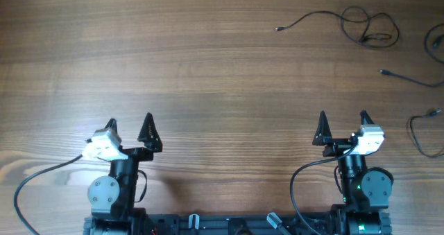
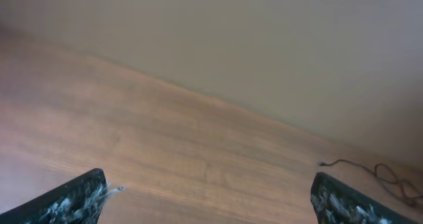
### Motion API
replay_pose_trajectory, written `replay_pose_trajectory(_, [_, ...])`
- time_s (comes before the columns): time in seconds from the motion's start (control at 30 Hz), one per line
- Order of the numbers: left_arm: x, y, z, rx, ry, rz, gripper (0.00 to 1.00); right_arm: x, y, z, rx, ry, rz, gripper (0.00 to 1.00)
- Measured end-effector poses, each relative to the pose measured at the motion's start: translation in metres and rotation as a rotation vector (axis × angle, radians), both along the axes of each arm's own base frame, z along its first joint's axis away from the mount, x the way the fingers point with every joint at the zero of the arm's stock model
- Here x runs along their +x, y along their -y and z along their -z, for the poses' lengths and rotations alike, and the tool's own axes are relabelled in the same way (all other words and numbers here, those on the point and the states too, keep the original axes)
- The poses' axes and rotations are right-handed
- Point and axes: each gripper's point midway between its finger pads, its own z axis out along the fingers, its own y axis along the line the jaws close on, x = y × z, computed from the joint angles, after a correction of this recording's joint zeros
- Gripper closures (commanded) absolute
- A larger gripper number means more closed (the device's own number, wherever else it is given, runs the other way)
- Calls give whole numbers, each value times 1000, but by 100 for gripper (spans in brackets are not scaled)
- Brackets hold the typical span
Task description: Untangle cables
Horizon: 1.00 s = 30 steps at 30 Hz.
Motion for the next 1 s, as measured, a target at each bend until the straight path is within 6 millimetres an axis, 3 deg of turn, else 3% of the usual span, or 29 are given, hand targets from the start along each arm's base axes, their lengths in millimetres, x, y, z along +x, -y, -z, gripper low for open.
replay_pose_trajectory(0.2, [5, 18, 29, 104, -21, 111, 0, 0, 0, 0, 0, 0, 0, 0])
replay_pose_trajectory(0.6, [3, 32, 28, 280, 8, 197, 0, 0, 0, 0, 0, 0, 0, 0])
replay_pose_trajectory(1.0, [3, 32, 27, 301, 13, 198, 0, 0, 0, 0, 0, 0, 0, 0])
